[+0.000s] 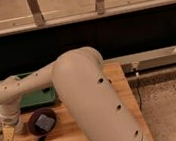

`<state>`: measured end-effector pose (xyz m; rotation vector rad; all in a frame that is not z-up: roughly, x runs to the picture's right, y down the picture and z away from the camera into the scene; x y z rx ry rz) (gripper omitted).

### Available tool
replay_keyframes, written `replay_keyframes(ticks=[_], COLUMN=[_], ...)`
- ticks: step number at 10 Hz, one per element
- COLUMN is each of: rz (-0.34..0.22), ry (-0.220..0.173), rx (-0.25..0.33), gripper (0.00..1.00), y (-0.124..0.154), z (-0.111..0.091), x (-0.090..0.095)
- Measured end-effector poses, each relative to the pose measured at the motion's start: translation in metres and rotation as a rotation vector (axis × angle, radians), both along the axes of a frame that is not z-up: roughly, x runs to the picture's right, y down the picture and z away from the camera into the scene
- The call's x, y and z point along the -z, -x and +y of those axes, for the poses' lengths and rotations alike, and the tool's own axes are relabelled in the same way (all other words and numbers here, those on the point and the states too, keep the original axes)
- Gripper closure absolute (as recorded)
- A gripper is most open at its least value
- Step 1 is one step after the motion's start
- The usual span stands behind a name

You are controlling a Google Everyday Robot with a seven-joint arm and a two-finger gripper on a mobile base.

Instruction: Stack cups into tray

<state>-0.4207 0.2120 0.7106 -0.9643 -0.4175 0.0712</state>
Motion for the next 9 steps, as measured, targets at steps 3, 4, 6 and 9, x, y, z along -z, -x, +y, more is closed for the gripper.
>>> replay_keyframes(ticks=[3,4,6,9], rz=[0.002,0.003,0.002,-0.011], ry=[0.016,0.013,0.004,-0.022], rx=[0.011,0.015,0.029,0.052], gripper=[0.35,0.39,0.59,0.92], y=[0.008,0.01,0.017,0.025], z=[0.006,0.008,0.009,0.01], x=[-0.011,-0.014,-0.019,-0.016])
